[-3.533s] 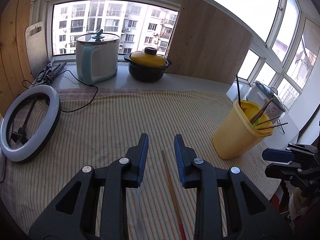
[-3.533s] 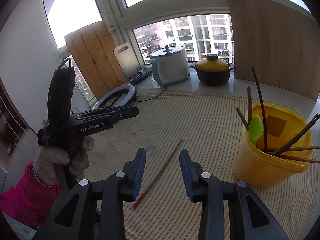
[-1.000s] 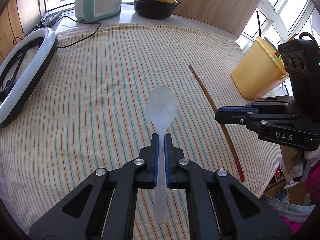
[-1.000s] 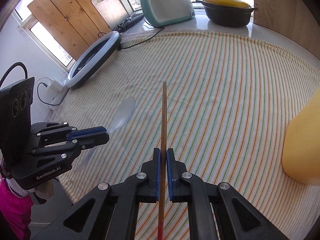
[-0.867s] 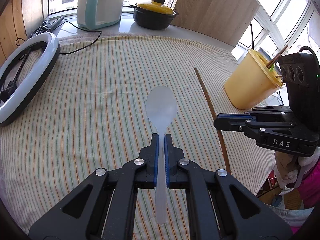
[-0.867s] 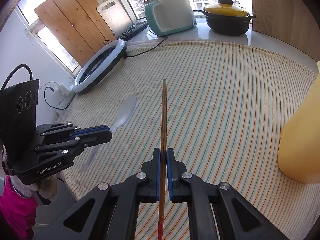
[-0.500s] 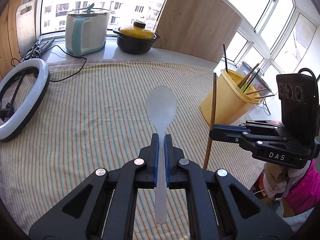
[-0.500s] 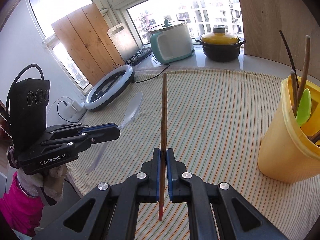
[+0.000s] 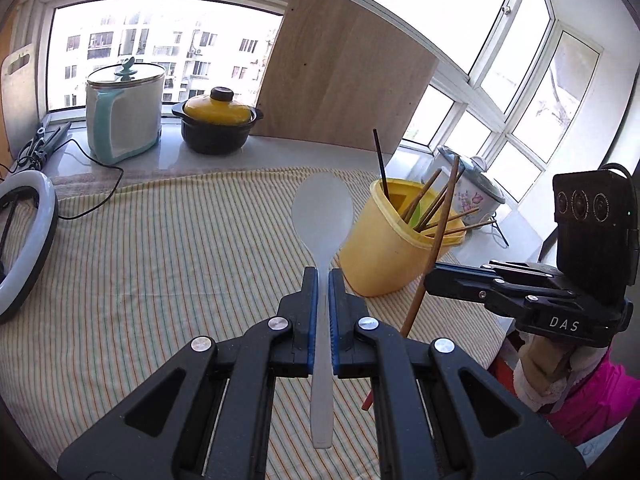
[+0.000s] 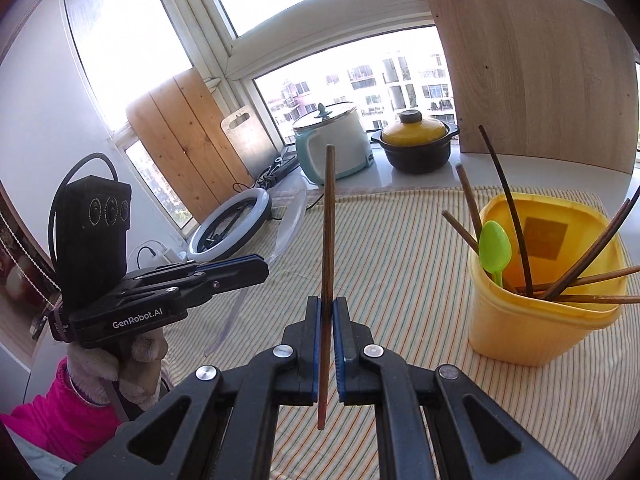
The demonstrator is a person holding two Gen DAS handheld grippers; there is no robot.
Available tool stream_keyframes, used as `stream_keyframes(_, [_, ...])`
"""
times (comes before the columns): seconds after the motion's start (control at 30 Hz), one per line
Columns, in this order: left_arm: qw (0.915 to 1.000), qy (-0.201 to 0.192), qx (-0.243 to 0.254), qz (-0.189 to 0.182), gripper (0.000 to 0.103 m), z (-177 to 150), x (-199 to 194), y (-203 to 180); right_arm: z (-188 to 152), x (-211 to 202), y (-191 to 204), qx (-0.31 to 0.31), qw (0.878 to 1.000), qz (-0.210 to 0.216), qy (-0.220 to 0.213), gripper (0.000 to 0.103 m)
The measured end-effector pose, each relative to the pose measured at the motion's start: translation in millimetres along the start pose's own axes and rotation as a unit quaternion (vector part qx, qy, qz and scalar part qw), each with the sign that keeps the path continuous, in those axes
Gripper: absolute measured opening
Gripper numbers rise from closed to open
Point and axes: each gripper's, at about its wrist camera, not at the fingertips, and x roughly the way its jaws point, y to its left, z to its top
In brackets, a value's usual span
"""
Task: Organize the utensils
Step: 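Lift the clear spoon and wooden chopstick over the yellow bin with both tools, then lower the clear spoon and chopstick into the bin and open both tools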
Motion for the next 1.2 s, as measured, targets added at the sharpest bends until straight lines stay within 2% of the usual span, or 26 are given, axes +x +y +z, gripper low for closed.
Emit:
stream_keyframes(0.33, [0.9978,-0.035,0.037,-0.042,0.003,29,7,-55,13,-60,-28,0.018,0.998,-0.029,-0.052,0.003])
stream_keyframes(0.7, [0.9937,-0.036,0.062,-0.086,0.003,53,43,-107,25,-102,-63,0.04,0.993,-0.055,-0.094,0.003])
stream_keyframes(0.97, [0.9928,-0.047,0.077,-0.079,0.003,67,78,-138,41,-118,-89,0.057,0.989,-0.071,-0.116,0.003])
stream_keyframes(1.2, [0.9938,-0.054,0.086,-0.045,0.003,76,114,-151,54,-121,-110,0.069,0.986,-0.083,-0.13,0.003])
